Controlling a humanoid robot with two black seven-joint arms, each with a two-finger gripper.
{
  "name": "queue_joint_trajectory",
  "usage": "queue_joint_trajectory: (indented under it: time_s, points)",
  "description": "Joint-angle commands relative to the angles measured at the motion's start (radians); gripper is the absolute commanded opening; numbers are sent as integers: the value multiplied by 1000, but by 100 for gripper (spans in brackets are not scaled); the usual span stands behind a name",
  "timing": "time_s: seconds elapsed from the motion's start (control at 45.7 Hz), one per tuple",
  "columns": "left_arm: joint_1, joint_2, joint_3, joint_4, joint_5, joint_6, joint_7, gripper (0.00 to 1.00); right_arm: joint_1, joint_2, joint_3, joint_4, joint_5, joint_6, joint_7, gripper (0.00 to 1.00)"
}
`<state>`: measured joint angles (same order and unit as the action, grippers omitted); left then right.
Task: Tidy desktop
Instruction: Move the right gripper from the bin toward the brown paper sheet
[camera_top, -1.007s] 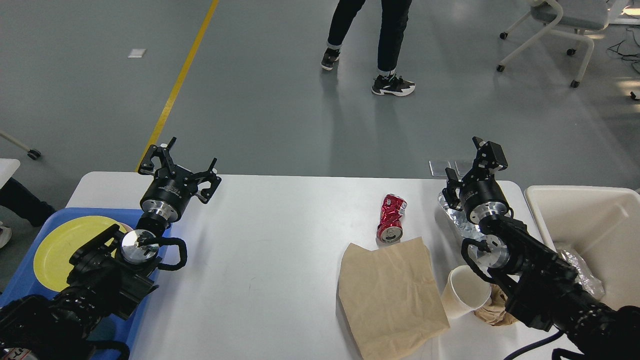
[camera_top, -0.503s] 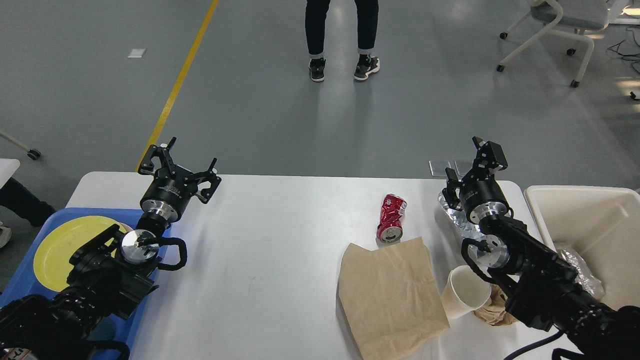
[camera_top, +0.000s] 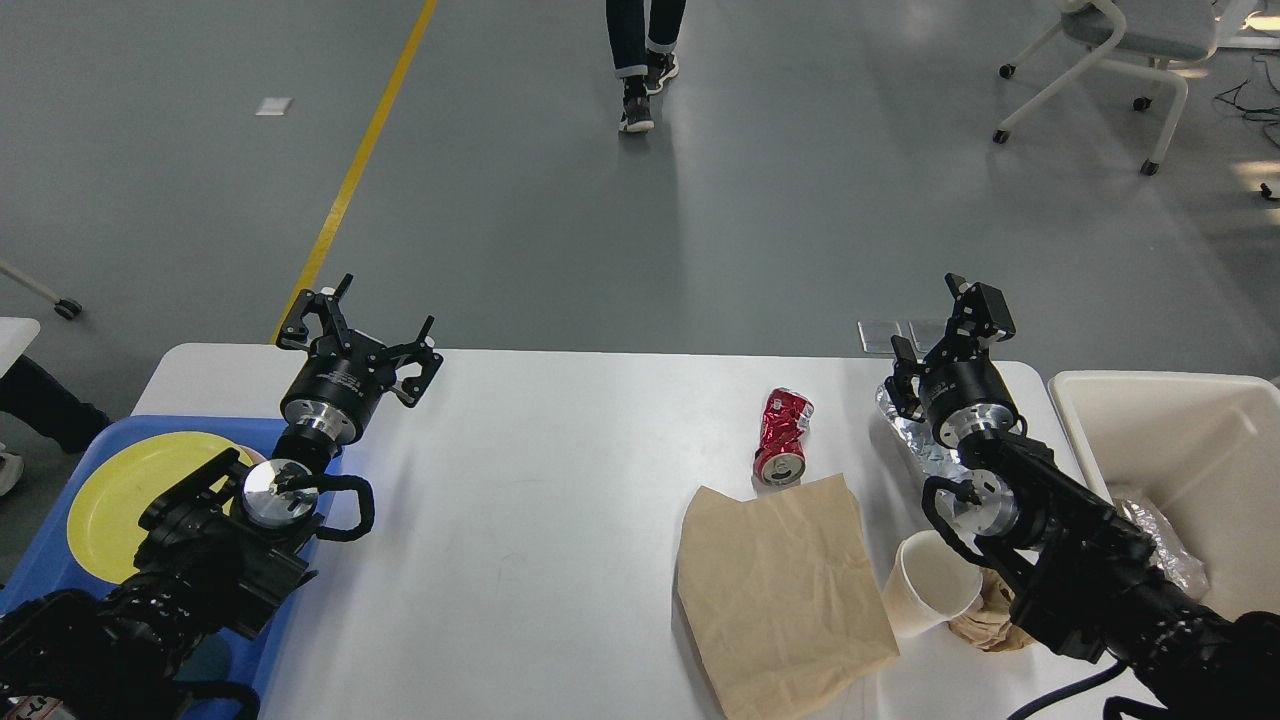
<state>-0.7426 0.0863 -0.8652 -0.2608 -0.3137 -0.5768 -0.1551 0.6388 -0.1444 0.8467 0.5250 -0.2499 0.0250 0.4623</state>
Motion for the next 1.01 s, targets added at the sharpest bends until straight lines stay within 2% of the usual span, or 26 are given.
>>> queue_joint_trajectory:
  time_s: [0.0, 0.306, 0.985]
  points:
    - [0, 1, 0, 0, -1, 0, 0, 96, 12, -1, 0, 0, 1, 1, -5, 100]
    - [0, 1, 0, 0, -1, 0, 0, 96, 87, -98, 6, 1, 3, 1, -7, 100]
    - [0, 1, 0, 0, -1, 0, 0, 96, 62, -101, 3, -53, 9, -1, -1, 100]
